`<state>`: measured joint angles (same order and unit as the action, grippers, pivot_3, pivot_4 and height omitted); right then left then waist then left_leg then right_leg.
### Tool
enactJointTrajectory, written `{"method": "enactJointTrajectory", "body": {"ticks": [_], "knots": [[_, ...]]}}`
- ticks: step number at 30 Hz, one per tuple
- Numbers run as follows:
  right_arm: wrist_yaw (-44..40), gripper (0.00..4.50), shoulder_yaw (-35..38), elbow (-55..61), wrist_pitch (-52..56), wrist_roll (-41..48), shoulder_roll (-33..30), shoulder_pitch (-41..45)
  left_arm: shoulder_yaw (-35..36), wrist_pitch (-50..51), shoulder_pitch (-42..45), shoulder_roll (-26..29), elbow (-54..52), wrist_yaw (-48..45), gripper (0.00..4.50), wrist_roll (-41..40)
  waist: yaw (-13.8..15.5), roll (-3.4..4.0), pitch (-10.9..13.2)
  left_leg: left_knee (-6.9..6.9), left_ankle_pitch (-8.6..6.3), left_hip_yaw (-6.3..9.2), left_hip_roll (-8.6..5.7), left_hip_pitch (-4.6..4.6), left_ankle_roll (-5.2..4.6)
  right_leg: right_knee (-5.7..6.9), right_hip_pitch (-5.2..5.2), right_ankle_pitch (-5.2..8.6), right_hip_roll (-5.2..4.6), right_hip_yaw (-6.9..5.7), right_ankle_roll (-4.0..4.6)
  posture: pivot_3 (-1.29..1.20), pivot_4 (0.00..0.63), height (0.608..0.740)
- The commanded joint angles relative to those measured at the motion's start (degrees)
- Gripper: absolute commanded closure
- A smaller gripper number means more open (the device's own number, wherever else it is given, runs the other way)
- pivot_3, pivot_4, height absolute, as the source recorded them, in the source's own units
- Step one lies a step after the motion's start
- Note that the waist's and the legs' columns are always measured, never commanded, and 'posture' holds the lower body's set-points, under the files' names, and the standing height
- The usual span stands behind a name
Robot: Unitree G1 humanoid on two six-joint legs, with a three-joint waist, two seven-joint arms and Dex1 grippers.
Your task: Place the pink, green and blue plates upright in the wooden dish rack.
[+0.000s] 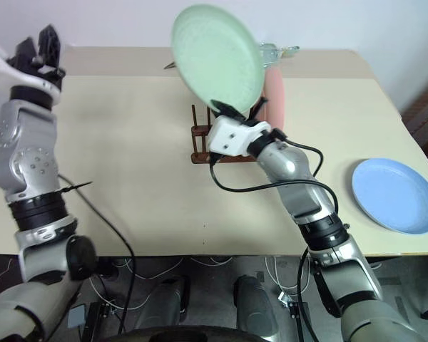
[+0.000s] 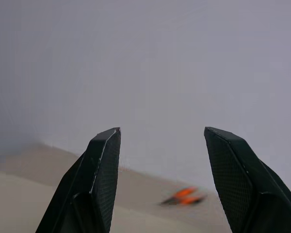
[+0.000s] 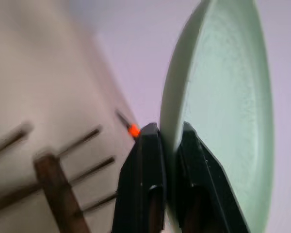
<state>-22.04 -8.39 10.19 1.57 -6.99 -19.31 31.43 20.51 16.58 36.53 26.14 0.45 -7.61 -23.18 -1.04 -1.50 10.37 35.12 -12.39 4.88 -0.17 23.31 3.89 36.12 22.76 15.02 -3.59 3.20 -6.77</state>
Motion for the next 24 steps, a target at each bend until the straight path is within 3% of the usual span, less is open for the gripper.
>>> {"method": "enactJointTrajectory", "body": {"ticks": [1,4,6,10,24], "knots": [[-1.31,4.50,7.36,12.49,14.78,23.42,6.55,-1.44,-10.14,-4.06,-6.63,0.74,-0.72,-12.33,1.74,3.90,0.45,0.01,0.01,0.04,0.00,0.02,0.00,0.01,0.00,0.01,-0.02,0.00,-0.02,-0.01,0.00,0.00,0.150,0.740],[1.18,4.50,11.84,15.81,25.49,34.71,9.66,-1.66,-15.76,-5.34,-12.69,1.69,-3.27,-21.80,1.74,3.60,0.39,-0.01,0.02,0.17,0.00,0.03,-0.03,0.05,0.00,-0.02,-0.10,-0.01,-0.09,-0.04,0.07,0.00,0.150,0.740],[3.71,4.50,13.82,15.89,28.60,37.64,10.72,-1.44,-19.95,-6.57,-16.44,2.95,-5.95,-27.33,1.74,4.57,0.04,0.00,0.02,0.17,0.00,0.02,0.00,0.03,0.00,-0.05,-0.08,0.04,-0.07,-0.02,0.29,0.00,0.150,0.740],[5.55,4.50,15.83,15.35,33.52,42.21,10.42,-0.80,-21.84,-2.85,-19.24,2.89,-9.85,-32.73,1.74,0.78,-0.18,0.19,0.10,0.07,0.00,0.00,0.11,0.01,0.00,0.02,0.06,0.03,0.01,-0.02,0.36,0.00,0.150,0.740],[5.88,4.50,16.24,11.86,37.83,46.62,8.78,-0.28,-22.42,0.98,-20.90,2.09,-12.34,-34.91,1.74,1.64,-0.12,0.31,0.07,0.05,0.00,-0.05,0.13,0.03,-0.02,0.02,0.09,-0.05,0.04,-0.02,0.19,0.00,0.150,0.740]]}}
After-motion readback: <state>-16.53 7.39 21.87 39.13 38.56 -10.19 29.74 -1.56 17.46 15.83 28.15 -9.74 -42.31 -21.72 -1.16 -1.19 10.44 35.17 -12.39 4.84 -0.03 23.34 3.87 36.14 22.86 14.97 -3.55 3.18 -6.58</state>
